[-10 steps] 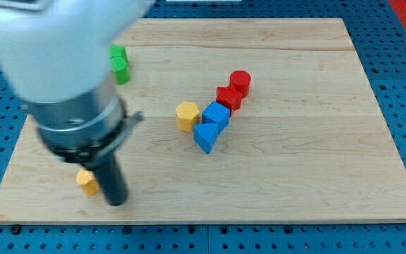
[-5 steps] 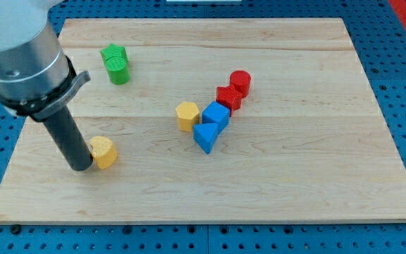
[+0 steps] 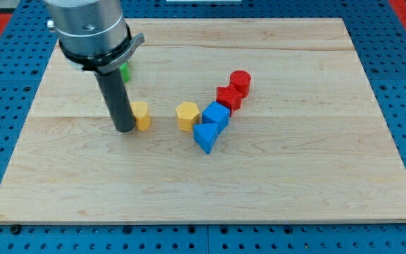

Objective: Push the yellow heart to the top of the yellow hexagon

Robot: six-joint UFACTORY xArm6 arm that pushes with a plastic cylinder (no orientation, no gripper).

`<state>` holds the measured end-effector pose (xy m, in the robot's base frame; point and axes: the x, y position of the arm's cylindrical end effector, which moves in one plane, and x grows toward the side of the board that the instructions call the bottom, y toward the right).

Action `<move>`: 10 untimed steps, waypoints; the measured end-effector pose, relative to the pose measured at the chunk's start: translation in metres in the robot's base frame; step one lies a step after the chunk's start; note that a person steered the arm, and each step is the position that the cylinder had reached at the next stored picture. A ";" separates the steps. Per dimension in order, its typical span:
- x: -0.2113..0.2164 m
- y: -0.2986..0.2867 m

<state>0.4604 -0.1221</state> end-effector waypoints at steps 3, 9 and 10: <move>-0.019 0.030; -0.043 0.036; -0.047 0.034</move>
<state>0.4131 -0.0885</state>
